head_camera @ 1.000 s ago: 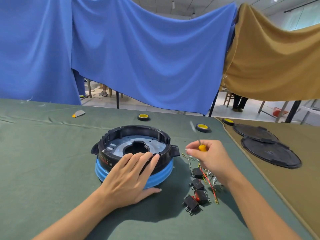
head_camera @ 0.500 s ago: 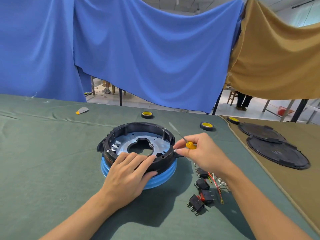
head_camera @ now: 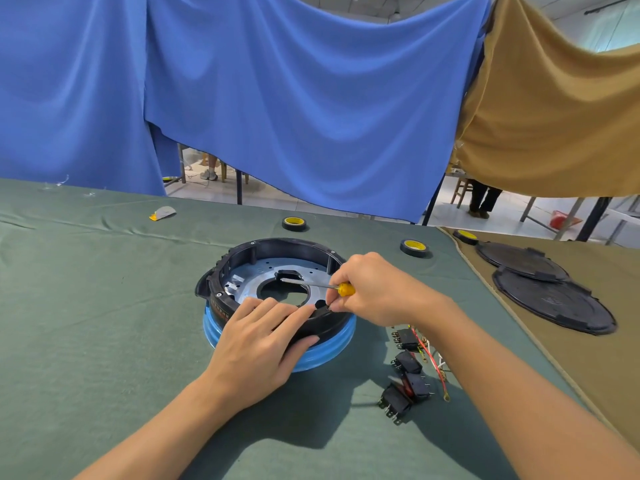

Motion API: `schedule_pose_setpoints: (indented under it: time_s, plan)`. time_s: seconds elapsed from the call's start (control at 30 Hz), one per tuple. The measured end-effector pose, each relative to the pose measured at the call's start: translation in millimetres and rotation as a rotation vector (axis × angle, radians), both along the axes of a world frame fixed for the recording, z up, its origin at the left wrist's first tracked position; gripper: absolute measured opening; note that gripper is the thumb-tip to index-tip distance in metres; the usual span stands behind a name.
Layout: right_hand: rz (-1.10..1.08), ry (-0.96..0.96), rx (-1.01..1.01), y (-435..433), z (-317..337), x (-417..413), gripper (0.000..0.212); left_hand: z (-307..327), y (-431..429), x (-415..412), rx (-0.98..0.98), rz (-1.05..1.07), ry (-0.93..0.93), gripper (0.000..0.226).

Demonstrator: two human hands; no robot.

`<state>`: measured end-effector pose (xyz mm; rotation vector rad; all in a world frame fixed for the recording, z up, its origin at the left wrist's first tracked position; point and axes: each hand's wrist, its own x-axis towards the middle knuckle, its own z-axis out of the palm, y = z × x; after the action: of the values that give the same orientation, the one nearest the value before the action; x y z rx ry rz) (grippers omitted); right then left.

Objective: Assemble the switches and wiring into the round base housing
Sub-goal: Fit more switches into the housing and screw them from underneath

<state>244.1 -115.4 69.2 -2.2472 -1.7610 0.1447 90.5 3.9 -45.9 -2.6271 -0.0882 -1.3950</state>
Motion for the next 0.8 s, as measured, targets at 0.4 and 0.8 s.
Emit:
schedule_pose_setpoints:
  time_s: [0.4,0.8]
  plan:
    - [-0.122,0.373,-0.255,18.9,21.2,11.1,0.005,2.6,-1.7,-2.5,-0.007,0.014,0.028,0.033]
    - [-0.135,0.381,-0.305,26.1,20.9,14.3,0.011,4.2,-1.7,-3.1,-0.007,0.009,0.035,0.034]
